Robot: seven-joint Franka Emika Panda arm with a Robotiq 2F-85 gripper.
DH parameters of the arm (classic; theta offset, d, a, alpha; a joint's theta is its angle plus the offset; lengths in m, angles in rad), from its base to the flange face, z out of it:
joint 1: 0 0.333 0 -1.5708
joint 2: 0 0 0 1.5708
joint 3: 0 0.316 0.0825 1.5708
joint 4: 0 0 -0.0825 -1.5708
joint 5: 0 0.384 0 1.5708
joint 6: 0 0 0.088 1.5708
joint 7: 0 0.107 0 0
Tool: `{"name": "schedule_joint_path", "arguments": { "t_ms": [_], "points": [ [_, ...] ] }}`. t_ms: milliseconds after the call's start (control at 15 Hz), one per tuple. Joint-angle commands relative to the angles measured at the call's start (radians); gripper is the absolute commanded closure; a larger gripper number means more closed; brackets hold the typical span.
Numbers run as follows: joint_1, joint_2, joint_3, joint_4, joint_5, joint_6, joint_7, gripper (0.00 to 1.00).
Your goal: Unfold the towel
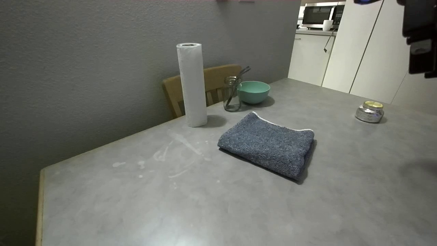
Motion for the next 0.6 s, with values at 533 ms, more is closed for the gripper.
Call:
{"name": "schedule_joint_path", "arguments": {
  "t_ms": [533],
  "points": [
    [-0.035, 0.173, -0.017, 0.061, 0.099, 0.037, -0.08, 0.0]
  ]
}}
